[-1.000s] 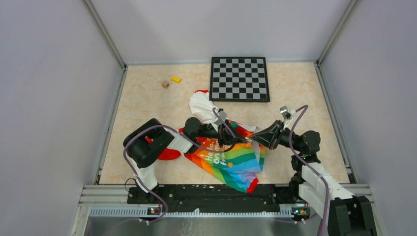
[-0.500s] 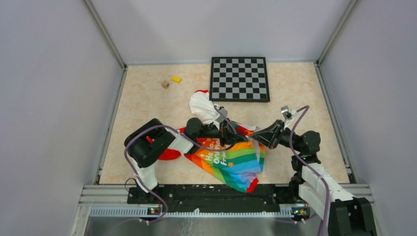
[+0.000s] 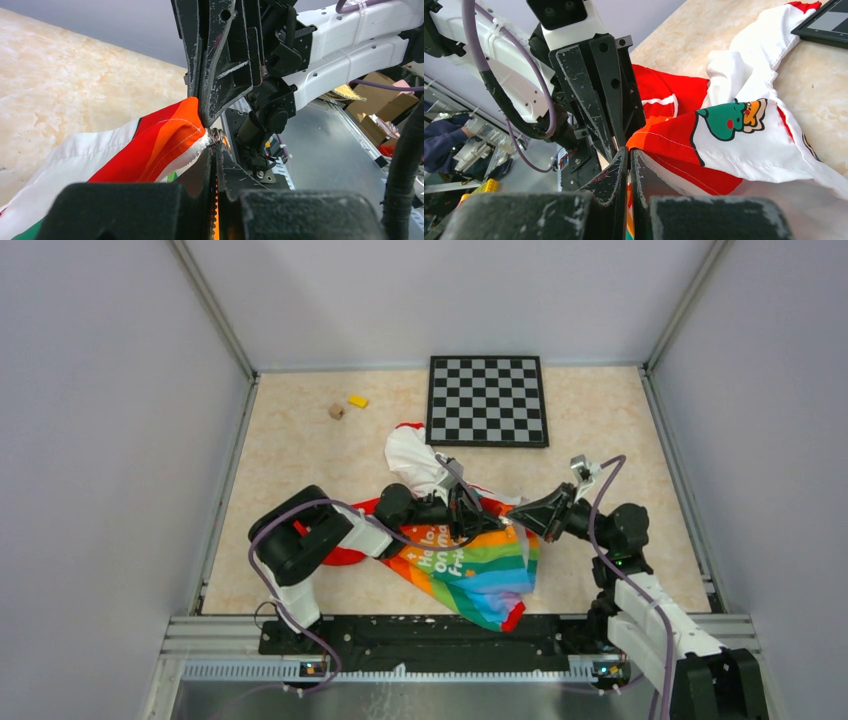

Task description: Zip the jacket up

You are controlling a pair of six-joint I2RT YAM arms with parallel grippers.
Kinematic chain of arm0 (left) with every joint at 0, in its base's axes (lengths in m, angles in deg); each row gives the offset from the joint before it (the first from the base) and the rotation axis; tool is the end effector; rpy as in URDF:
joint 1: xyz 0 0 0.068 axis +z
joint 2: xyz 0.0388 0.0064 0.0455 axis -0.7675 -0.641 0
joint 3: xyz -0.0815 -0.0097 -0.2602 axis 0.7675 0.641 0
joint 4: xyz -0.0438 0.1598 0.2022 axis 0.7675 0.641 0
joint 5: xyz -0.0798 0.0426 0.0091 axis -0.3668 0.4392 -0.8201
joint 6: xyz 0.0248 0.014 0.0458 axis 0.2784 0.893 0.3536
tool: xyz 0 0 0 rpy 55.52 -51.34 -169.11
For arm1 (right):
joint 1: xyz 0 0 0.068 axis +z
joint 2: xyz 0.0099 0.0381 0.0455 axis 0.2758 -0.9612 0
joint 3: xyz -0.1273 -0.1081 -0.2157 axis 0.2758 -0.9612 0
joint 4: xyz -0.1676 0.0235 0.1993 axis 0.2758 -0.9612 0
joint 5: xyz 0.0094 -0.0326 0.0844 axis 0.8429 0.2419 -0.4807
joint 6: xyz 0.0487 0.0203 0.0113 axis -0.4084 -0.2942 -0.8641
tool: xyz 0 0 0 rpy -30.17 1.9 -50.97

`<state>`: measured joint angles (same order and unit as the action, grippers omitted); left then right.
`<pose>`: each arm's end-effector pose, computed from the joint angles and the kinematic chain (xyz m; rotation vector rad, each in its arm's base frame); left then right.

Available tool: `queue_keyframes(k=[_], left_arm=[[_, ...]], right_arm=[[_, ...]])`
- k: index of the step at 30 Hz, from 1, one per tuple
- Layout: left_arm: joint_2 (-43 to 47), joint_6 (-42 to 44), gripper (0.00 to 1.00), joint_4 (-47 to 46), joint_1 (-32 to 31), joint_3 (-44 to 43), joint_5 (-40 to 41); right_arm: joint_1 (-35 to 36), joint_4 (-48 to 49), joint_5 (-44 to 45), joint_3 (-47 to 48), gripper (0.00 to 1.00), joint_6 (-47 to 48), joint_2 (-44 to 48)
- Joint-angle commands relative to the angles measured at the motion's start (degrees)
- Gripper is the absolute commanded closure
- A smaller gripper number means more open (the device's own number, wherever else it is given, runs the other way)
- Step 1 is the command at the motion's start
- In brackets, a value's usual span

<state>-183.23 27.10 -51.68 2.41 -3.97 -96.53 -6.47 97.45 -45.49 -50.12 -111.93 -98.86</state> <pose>0.2017 -0.2591 0.2004 0.9192 1.2825 -1.6658 0.1514 0.0551 0.2219 -0.4295 1.5862 1.3880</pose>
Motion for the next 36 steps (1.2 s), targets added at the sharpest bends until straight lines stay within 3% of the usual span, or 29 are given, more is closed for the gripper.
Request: queue_keyframes(k=[1, 5, 9, 19, 22, 36], left_arm=[[1.83, -3.15, 0.96, -10.1, 0.88, -1.86, 5.13], [-0.43, -6.32, 1.0, -11.2, 0.8, -3.74, 7.39], [-0.4, -5.08, 0.95, -8.29, 0.88, -3.95, 7.8], [4.39, -1.71, 0.53, -3.56, 4.56, 0.79, 2.2], [4.53, -0.53, 0.45, -2.97, 5.18, 1.66, 0.43], [1.06, 3.93, 0.4, 2.04, 5.2, 0.03, -10.95]], right_arm=[[1.58, -1.51, -4.25, 1.07, 1.0, 0.65, -0.93], [2.22, -1.47, -4.48, 1.09, 1.0, 0.22, -1.45], [2.25, -1.51, -4.19, 1.19, 1.0, -0.21, -1.41], [2.08, -4.58, -2.87, 2.06, 1.0, 1.68, -1.26], [2.13, -4.55, -3.04, 2.2, 1.0, 1.72, -1.2], [2.13, -4.46, -3.2, 2.22, 1.0, 1.8, -1.16]])
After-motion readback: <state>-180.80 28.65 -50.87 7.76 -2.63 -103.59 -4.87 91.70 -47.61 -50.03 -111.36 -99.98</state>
